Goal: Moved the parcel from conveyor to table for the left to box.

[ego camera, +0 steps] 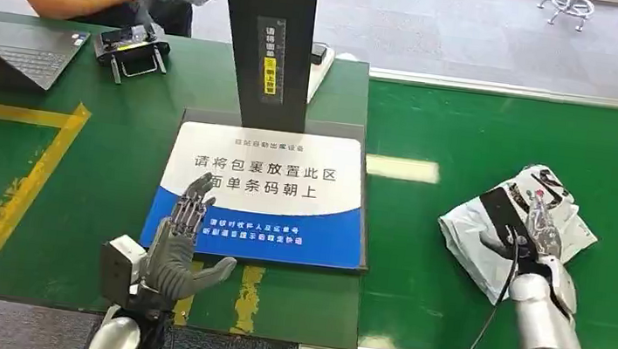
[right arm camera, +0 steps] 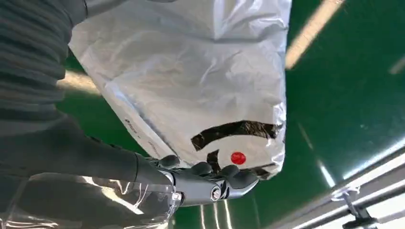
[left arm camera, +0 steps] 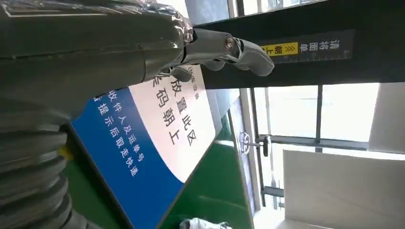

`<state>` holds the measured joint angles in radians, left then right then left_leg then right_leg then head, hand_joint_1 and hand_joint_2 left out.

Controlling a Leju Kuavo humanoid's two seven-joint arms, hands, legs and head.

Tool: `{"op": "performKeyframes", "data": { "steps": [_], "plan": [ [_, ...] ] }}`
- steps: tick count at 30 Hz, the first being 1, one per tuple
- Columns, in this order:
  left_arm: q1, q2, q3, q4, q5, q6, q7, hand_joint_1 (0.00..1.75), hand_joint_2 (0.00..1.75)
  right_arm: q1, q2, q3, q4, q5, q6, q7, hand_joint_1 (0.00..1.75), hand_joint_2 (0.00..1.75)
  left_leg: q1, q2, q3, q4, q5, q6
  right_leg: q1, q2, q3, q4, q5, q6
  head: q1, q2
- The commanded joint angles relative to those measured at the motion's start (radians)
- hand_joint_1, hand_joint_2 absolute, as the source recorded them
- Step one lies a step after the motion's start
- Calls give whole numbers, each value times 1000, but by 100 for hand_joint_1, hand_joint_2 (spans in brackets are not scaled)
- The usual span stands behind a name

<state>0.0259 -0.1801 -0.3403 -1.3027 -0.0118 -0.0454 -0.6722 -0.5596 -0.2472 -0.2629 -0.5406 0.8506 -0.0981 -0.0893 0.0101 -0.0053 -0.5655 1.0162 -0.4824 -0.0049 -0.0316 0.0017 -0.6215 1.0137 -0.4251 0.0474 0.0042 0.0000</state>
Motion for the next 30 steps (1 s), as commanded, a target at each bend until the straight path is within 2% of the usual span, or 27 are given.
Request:
{"op": "performKeyframes", "data": {
  "steps": [1,7,12,21,22,23,24,25,30],
  "plan": [
    [-57,20,-19,83,10,2,2,0,175,-101,17,73,207,98,115,102,0,175,0,3,2,-1,1,0,0,2,1,-1,2,-3,0,0],
    [-62,19,-23,85,14,6,1,0,175,-113,32,104,246,142,157,173,0,175,0,4,3,-2,1,0,1,3,1,-2,2,-4,0,0],
    [-57,21,-21,82,18,11,1,0,175,-105,39,104,250,149,160,182,0,175,0,3,3,-2,1,0,0,2,2,-1,1,-4,0,0],
    [-33,26,-21,56,20,16,1,0,175,-97,42,81,237,153,81,194,0,175,0,3,2,-2,1,0,0,2,1,-1,1,-4,0,0],
    [-30,28,-22,54,20,16,1,0,175,-93,41,78,237,152,76,191,5,175,0,3,1,-1,0,0,0,2,1,-1,1,-3,0,0],
    [-28,28,-22,52,20,16,1,0,175,-88,41,73,237,148,75,184,24,175,0,3,2,-2,1,0,0,2,1,-1,1,-4,0,0],
    [-28,28,-22,51,20,16,1,0,175,-86,41,73,237,147,74,182,24,175,0,2,2,-1,0,0,0,1,1,-1,1,-3,0,0],
    [-27,28,-22,51,20,16,1,0,175,-81,41,74,239,148,73,181,175,175,0,3,3,-3,1,0,1,2,2,-2,1,-5,0,0],
    [-24,30,-22,50,20,16,1,0,175,-68,43,70,237,145,72,170,175,175,0,1,1,-1,0,0,1,0,1,-1,1,-2,0,0]
  ]
}}
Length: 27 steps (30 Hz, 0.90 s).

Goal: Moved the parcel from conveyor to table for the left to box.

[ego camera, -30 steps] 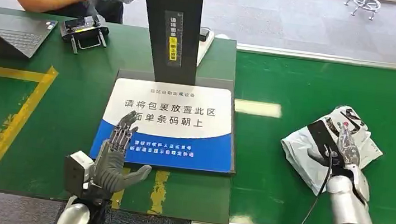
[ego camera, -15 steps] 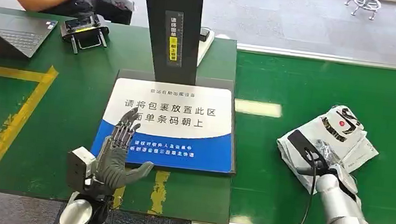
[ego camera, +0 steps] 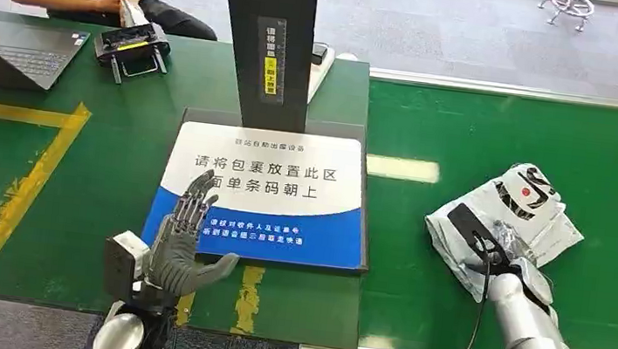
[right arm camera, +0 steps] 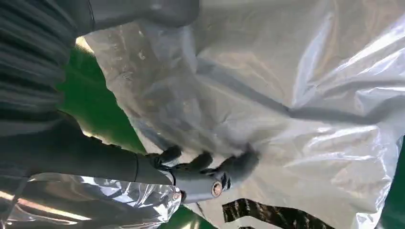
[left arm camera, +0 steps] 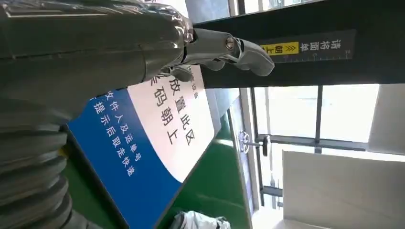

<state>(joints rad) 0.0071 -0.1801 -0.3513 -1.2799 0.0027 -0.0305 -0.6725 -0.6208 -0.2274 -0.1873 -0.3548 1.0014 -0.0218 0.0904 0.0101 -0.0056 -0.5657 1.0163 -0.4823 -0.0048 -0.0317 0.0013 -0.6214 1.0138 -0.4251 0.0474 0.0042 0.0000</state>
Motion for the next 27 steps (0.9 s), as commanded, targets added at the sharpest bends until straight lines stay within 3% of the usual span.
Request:
{"op": "performKeyframes", "data": {
  "steps": [1,17,22,23,27],
  "plan": [
    [-6,30,-11,27,6,1,1,0,175,-4,23,-6,51,-6,-6,-11,175,175,0,2,3,-2,1,0,1,1,2,-2,1,-4,0,0],
    [-19,32,-2,32,5,0,6,0,175,40,33,-21,16,-33,8,-81,175,175,1,1,2,-1,0,0,1,0,1,-1,1,-3,0,0],
    [9,38,6,9,1,17,-4,0,175,57,61,-27,-54,-61,-128,-212,175,175,1,3,2,-2,0,0,1,2,1,-1,1,-3,0,0],
    [17,38,7,1,2,20,-6,0,175,75,76,-46,-106,-95,-206,-290,175,175,0,4,3,-3,1,0,1,3,2,-2,1,-4,0,0],
    [36,37,5,-19,2,25,-8,0,175,146,107,-37,-283,-131,-330,-394,175,175,0,3,1,-1,0,-1,1,3,0,0,1,-3,0,0]
  ]
}}
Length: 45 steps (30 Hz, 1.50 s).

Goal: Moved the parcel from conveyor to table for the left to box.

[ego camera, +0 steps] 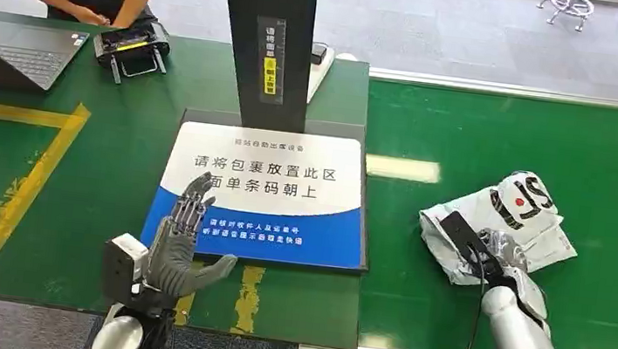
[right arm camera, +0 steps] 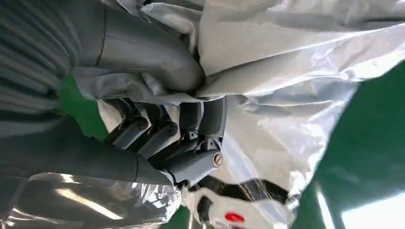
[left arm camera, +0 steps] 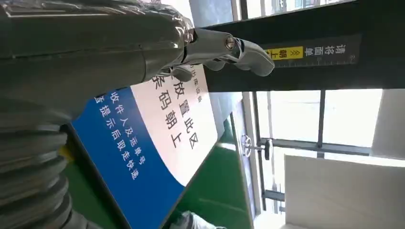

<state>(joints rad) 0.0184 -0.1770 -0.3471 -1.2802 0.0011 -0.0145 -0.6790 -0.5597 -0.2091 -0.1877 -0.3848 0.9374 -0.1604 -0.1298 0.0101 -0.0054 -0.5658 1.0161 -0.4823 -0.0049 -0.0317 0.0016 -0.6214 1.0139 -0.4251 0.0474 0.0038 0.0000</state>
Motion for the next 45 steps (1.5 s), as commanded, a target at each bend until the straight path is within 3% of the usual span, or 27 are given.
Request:
{"op": "performKeyframes", "data": {
  "steps": [1,3,4,5,6,8,16,24,28,32,39,42,45],
  "plan": [
    [25,33,0,-20,3,10,-1,0,175,99,93,-30,-280,-69,-189,-171,175,175,0,4,2,-2,0,-1,1,3,1,-1,1,-4,0,0],
    [16,34,-11,-15,3,11,-4,0,175,187,128,-16,-469,-130,-299,-284,171,175,0,4,3,-2,0,-1,1,3,1,-1,1,-5,0,0],
    [14,34,-12,-13,3,12,-4,0,175,198,131,-10,-492,-133,-298,-277,164,175,1,2,2,-2,0,-1,1,1,1,-1,0,-4,0,0],
    [10,36,-19,-10,2,13,-6,0,175,232,149,-14,-576,-175,-395,-347,143,175,1,2,1,-1,0,-1,1,1,0,-1,0,-3,0,0],
    [5,36,-26,-8,3,14,-6,0,175,266,163,-12,-659,-236,-441,-407,171,175,0,3,2,-2,0,-1,1,2,0,-1,0,-5,0,0],
    [3,36,-32,-8,4,16,-7,0,175,304,166,-2,-741,-261,-452,-409,175,175,0,3,3,-3,0,-1,1,2,1,-1,0,-6,0,0],
    [-9,33,-38,7,11,14,-8,0,175,491,162,100,-1108,-353,-538,-494,175,175,0,-1,-1,-1,0,0,0,-2,-1,1,-1,-4,0,0],
    [-14,36,-39,35,24,15,-19,0,175,595,155,249,-1290,-478,-491,-565,175,175,0,0,1,-2,0,-1,1,-1,0,-1,-1,-5,0,0],
    [-13,37,-44,35,31,9,-19,0,175,594,164,344,-1250,-418,-473,-555,175,175,0,2,2,-3,0,-1,1,1,0,-1,0,-5,0,0],
    [-27,34,-62,48,29,-3,-19,0,175,523,180,431,-1110,-421,-456,-539,175,175,1,3,2,-3,0,-1,1,2,0,-1,0,-3,0,0],
    [-59,33,-97,68,32,-23,-19,0,175,271,223,601,-713,-352,-420,-502,175,175,1,9,4,-4,1,-1,2,8,0,-3,4,-5,0,0],
    [-57,38,-105,44,34,-30,-19,0,175,209,236,638,-607,-328,-415,-494,175,175,1,7,3,-3,2,-1,1,6,0,-2,3,-4,0,0],
    [-32,58,-138,-25,23,-23,-19,0,175,108,277,679,-407,-301,-465,-515,175,175,1,8,3,-3,2,-2,1,7,-1,-1,3,-4,0,0]
  ]
}}
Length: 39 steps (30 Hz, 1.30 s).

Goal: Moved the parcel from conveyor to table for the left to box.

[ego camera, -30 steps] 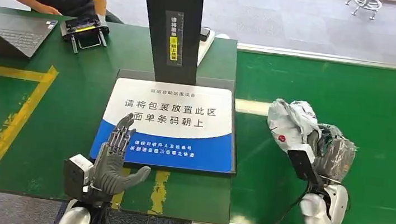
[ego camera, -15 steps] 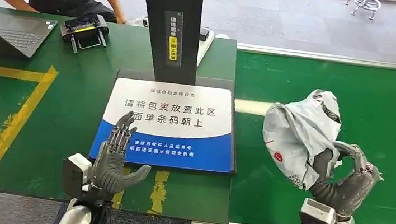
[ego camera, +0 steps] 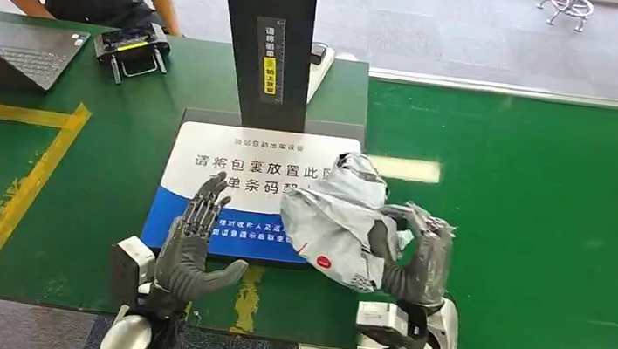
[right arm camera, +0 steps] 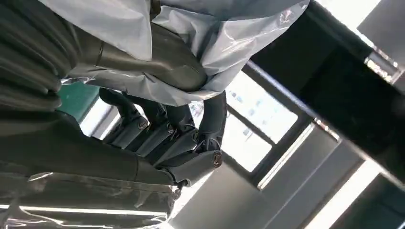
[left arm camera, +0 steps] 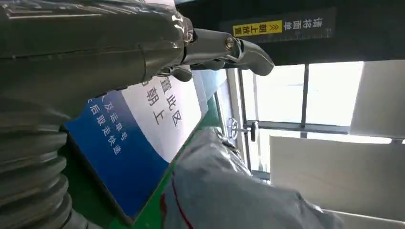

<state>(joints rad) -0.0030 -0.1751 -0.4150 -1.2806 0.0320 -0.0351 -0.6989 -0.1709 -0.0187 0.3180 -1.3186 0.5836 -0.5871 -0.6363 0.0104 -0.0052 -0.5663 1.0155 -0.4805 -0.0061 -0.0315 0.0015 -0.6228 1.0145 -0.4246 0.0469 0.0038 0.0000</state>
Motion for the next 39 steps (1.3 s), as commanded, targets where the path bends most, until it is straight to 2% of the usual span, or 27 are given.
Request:
{"op": "performKeyframes", "data": {
  "steps": [1,5,9,11,13,14,15,19,20,22,24,29,30,38,39],
  "plan": [
    [-4,62,-75,-41,-8,-3,1,0,175,-292,93,173,550,50,-47,-14,175,175,1,7,2,-2,0,0,1,6,0,-1,2,-3,0,0],
    [57,117,-107,-132,-41,50,9,0,175,-334,104,188,641,-11,-82,-62,175,175,1,7,4,-2,0,-1,1,6,1,-1,2,-4,0,0],
    [117,157,-67,-231,-51,130,25,0,175,-351,95,189,635,-70,-111,-62,175,175,1,8,4,-2,0,0,1,7,1,-1,2,-5,0,0],
    [140,169,-45,-265,-46,152,27,0,175,-359,90,192,634,-74,-111,-62,175,175,0,4,0,-1,0,0,1,4,-1,1,1,-3,0,0],
    [169,183,-29,-297,-35,188,7,0,175,-348,89,147,602,-55,-111,-62,175,175,1,5,1,-1,0,0,1,4,-1,1,1,-3,0,0],
    [169,183,-29,-297,-35,188,7,0,175,-348,89,147,602,-55,-111,-62,175,175,1,7,4,-3,0,-1,2,6,1,-1,2,-7,0,0],
    [174,188,-38,-302,-29,195,1,0,175,-344,89,135,586,-51,-111,-62,175,175,0,3,1,-1,0,0,1,2,-1,1,0,-3,0,0],
    [169,190,-81,-284,-48,220,1,0,175,-357,102,140,629,-56,-111,-62,175,175,0,2,0,-1,0,0,1,2,-1,1,0,-3,0,0],
    [159,207,-127,-279,-27,231,1,0,175,-381,100,191,700,-113,-75,-62,175,175,0,3,1,-1,1,0,1,2,0,0,1,-4,0,0],
    [138,208,-154,-259,-14,195,1,0,175,-410,101,249,788,-103,25,-62,175,175,0,3,1,-1,1,0,1,2,0,0,1,-4,0,0],
    [101,190,-158,-221,-9,158,1,0,175,-391,96,306,761,-134,104,-62,175,175,0,1,1,-1,1,0,1,1,1,0,1,-3,0,0],
    [57,156,-146,-147,-14,107,1,0,175,-379,129,428,783,-124,73,-62,175,175,1,0,3,-3,2,0,1,-1,3,-2,1,-5,0,0],
    [50,151,-144,-133,-21,104,1,0,175,-380,142,439,804,-130,83,-62,175,175,0,1,2,-2,1,0,1,1,1,0,0,-3,0,0],
    [38,131,-135,-82,-36,98,1,0,175,-383,178,462,860,-163,73,-62,175,175,0,1,3,-2,1,0,1,1,1,-1,0,-4,0,0],
    [36,129,-134,-79,-37,96,1,0,175,-388,178,464,862,-167,75,-62,133,175,0,1,1,-1,1,0,1,1,0,0,0,-3,0,0]
  ]
}}
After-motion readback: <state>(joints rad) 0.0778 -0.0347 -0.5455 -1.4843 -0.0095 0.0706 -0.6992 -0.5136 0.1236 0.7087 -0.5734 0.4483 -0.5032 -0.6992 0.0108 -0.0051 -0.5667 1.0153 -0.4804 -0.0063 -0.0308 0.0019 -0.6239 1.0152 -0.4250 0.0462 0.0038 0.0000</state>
